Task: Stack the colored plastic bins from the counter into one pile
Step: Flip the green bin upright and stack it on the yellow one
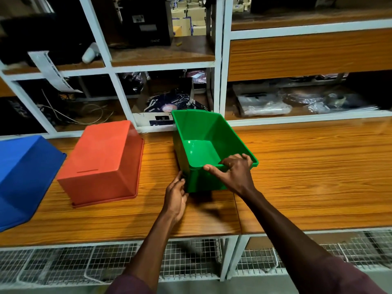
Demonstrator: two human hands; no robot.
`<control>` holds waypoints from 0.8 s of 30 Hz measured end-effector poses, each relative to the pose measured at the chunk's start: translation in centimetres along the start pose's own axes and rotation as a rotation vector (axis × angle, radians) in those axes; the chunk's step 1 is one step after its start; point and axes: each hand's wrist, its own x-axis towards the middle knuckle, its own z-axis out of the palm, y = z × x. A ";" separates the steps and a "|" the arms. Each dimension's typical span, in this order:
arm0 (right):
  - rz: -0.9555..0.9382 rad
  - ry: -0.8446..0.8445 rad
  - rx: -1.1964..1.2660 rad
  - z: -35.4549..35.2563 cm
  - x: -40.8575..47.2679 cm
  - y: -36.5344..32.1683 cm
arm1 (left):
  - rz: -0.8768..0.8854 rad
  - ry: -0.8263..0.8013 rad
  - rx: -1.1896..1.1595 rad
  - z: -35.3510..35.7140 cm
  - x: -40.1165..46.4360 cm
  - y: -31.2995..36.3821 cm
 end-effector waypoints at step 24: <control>0.431 -0.195 0.070 -2.9 4.9 2.1 | 0.070 0.068 -0.042 -0.1 3.0 3.8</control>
